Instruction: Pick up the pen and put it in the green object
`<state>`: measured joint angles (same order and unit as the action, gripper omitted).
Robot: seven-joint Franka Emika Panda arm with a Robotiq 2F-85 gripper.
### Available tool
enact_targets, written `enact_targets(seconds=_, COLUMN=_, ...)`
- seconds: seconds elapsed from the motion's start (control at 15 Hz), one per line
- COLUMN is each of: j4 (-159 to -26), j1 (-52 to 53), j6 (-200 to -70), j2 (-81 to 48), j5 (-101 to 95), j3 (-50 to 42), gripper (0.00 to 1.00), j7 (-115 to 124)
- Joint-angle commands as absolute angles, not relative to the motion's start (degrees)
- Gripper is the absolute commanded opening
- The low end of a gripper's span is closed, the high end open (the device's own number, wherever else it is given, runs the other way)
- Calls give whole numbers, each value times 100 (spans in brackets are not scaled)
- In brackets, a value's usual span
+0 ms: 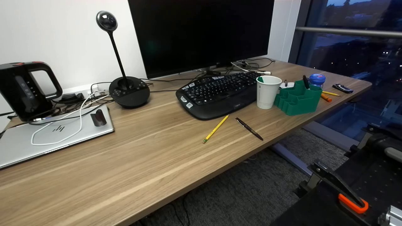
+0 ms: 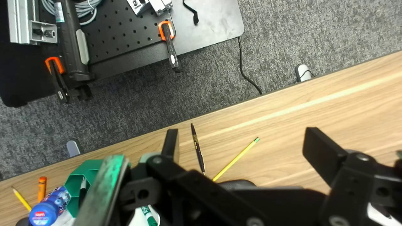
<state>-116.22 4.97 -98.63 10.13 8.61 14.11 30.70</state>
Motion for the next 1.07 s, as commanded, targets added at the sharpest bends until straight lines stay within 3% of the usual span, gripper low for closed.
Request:
enact_targets(seconds=0.0, j4=-11609, j1=592, j6=-9850, j2=1004, j5=844, j3=1324, gripper=100, j7=3085)
enact_targets(seconds=0.53, j4=-11973, j1=566, j6=-10635, j2=623, j5=542, j3=1275, gripper=100, j7=2879)
enact_targets(seconds=1.0, j4=-12606, j1=639, j6=-12943, j2=-398, j5=259, j3=1100, gripper=100, j7=2793)
